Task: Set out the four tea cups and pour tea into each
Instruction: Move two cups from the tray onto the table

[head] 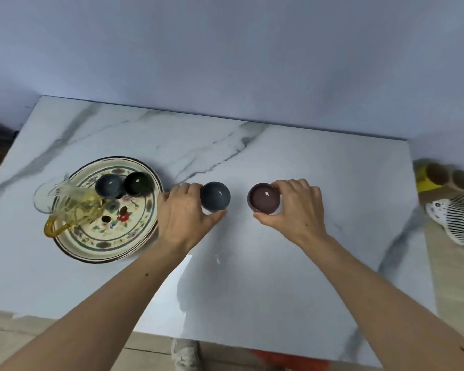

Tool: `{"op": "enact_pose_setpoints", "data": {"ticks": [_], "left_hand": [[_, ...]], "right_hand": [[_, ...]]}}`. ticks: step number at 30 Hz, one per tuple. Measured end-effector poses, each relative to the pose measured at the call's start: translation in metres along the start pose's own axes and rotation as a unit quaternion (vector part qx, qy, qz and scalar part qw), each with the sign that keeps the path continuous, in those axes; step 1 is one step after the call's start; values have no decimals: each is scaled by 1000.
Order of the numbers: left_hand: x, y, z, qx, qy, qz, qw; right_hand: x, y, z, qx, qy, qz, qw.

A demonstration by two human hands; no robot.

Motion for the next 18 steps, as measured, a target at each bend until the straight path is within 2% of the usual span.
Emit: {"op": "enact_pose_setpoints", "data": {"ticks": [9, 18], "left_hand": [[147, 33, 10, -5, 1, -24, 1000], [231, 84, 36, -25, 52, -29, 998]], "right_hand": [[142, -59, -6, -3, 25, -17, 1000], [246, -59, -2, 26, 72, -21, 997]]}}
Point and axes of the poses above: each hand's wrist, its own z-axis towards the middle knuckle, its own y-axis out of the palm, x = y × z, the point moved 1 cm from there along z, towards the middle knuckle, and after that the axes turned 14 degrees about z, right-handed, at the moved point
